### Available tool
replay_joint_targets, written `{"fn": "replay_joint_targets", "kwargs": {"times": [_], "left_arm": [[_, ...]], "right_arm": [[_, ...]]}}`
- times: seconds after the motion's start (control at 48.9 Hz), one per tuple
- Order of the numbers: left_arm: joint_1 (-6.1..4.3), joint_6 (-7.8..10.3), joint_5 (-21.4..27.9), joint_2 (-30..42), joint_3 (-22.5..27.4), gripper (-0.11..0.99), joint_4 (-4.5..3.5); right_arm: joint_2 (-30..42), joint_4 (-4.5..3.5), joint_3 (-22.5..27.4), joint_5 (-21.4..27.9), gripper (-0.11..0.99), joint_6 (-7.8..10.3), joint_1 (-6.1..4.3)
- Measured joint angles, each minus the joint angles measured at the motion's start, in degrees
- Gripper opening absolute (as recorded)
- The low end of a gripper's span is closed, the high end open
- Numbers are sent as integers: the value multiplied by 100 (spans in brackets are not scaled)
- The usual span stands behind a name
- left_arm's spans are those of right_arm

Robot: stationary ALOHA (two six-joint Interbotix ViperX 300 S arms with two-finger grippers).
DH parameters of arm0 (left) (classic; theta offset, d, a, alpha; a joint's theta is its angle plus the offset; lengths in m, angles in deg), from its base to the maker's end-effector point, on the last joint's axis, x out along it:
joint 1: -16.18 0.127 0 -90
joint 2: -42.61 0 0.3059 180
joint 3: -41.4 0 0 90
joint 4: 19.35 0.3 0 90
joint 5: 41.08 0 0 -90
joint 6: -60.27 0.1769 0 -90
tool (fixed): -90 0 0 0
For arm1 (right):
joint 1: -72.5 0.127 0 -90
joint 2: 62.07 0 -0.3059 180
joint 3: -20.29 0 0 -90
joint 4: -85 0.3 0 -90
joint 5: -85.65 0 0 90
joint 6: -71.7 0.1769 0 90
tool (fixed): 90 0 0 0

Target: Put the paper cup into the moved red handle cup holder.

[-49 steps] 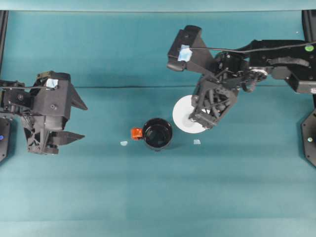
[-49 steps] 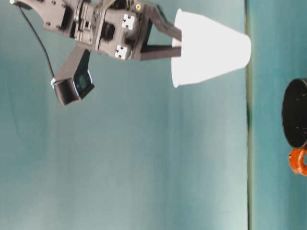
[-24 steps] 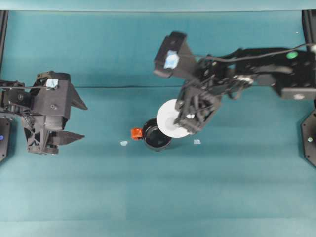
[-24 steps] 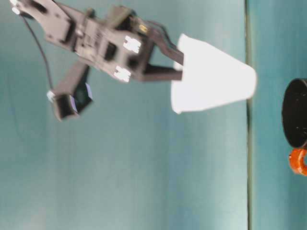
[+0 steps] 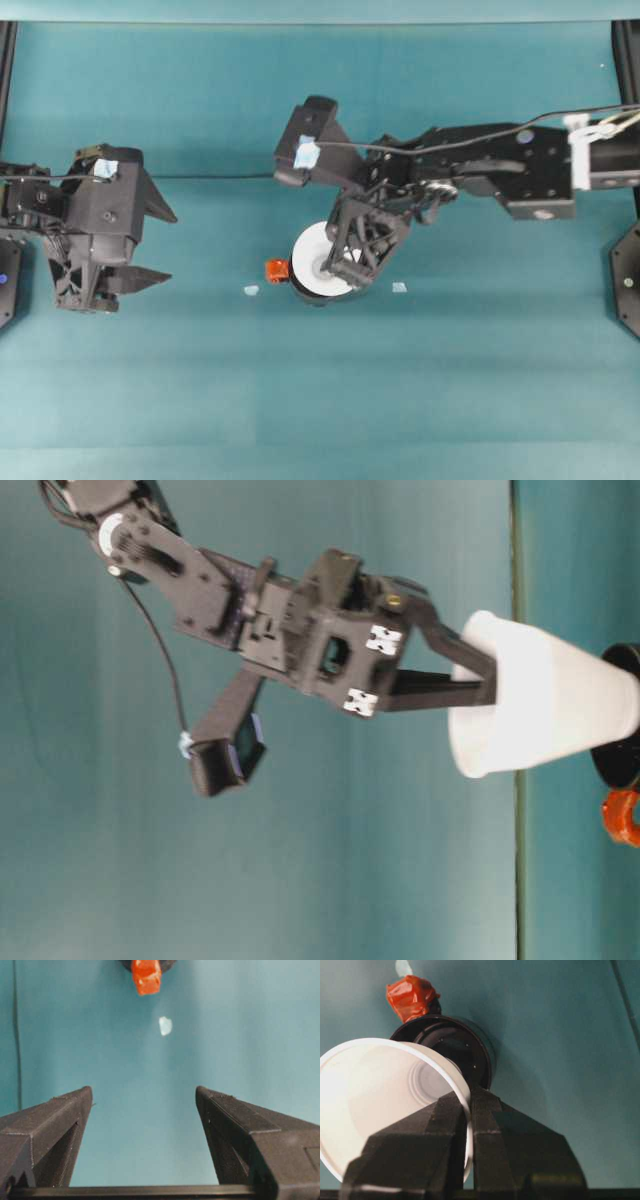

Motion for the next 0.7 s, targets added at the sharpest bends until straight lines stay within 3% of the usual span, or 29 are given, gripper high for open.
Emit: {"fn": "replay_joint_targets", "kwargs": {"times": [0.45, 0.695], "left_arm": [[0, 0, 9, 0, 0, 87, 0], [0, 0, 9, 0, 0, 88, 0]], "right_arm": [[299, 0, 0, -220, -10, 0, 26], [334, -79, 0, -229, -10, 0, 26]]}}
